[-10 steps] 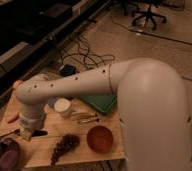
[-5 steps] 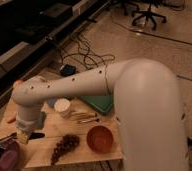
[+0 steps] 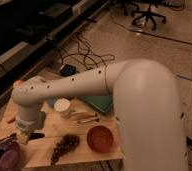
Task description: Wipe purple bowl with brush
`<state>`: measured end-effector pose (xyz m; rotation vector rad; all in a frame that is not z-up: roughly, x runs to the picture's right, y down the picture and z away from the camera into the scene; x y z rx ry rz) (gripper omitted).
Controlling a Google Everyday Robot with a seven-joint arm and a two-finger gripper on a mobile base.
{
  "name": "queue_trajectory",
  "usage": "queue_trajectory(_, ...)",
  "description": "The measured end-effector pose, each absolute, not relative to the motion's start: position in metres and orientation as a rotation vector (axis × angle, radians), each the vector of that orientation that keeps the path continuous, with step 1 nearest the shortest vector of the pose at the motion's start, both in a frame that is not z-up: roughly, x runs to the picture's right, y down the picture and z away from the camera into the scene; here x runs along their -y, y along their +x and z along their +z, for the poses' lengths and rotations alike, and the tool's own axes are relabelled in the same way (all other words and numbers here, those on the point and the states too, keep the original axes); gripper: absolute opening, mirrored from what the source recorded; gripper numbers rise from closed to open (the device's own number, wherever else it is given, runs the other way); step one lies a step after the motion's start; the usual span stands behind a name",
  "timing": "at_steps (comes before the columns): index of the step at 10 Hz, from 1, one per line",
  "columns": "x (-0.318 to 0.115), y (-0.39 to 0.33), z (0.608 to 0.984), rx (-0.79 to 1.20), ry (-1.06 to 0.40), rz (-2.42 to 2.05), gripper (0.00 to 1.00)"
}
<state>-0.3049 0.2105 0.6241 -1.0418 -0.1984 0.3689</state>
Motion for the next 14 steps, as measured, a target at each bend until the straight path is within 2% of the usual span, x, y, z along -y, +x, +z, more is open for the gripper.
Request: queue_trajectory(14,-0.247,-0.306,0.620,0.224,-1.091,0.357,0.00)
